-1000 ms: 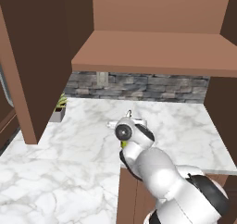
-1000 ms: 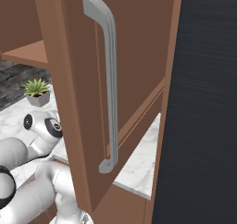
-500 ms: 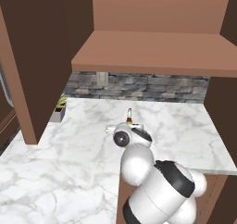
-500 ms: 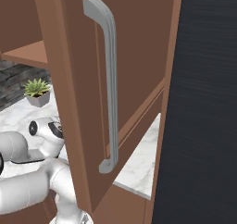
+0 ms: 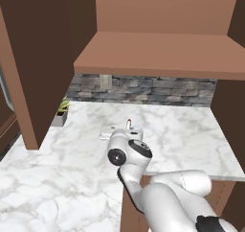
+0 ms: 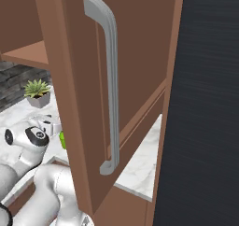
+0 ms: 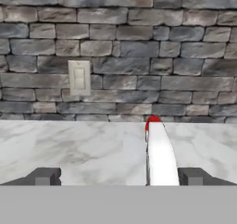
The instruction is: Move the cutting board and knife to the sink. Then move spray from the cabinet to the counter.
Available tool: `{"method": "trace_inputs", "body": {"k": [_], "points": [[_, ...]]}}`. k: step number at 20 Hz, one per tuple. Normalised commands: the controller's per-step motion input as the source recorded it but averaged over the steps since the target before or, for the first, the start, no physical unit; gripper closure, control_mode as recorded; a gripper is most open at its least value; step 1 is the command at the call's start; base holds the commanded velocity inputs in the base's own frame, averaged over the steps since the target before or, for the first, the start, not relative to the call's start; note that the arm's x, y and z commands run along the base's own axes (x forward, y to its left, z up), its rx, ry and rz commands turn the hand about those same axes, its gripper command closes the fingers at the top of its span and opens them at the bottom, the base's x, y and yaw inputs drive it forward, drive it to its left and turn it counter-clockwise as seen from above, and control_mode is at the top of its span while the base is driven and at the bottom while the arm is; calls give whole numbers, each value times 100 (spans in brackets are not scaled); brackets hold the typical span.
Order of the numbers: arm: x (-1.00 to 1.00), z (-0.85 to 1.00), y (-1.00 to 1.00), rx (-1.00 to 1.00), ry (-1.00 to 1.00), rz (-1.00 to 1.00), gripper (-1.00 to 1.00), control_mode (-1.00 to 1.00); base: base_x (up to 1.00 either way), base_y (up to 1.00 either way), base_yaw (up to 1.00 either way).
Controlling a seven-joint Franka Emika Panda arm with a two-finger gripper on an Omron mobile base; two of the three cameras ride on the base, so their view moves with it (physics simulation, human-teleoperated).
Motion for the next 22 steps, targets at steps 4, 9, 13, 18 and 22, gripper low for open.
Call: {"method": "trace_inputs", "body": {"k": [4, 9, 13, 18, 22], "points": [[-31, 34, -18, 4, -8, -1, -100, -100, 0, 0, 0], [-46, 49, -16, 5, -15, 0, -100, -100, 0, 0, 0], [-77, 62, -30, 9, -8, -2, -100, -100, 0, 0, 0], [-81, 82, -39, 12, 9, -9, -100, -100, 0, 0, 0], [-99, 92, -7, 10, -3, 0, -100, -100, 0, 0, 0]]}}
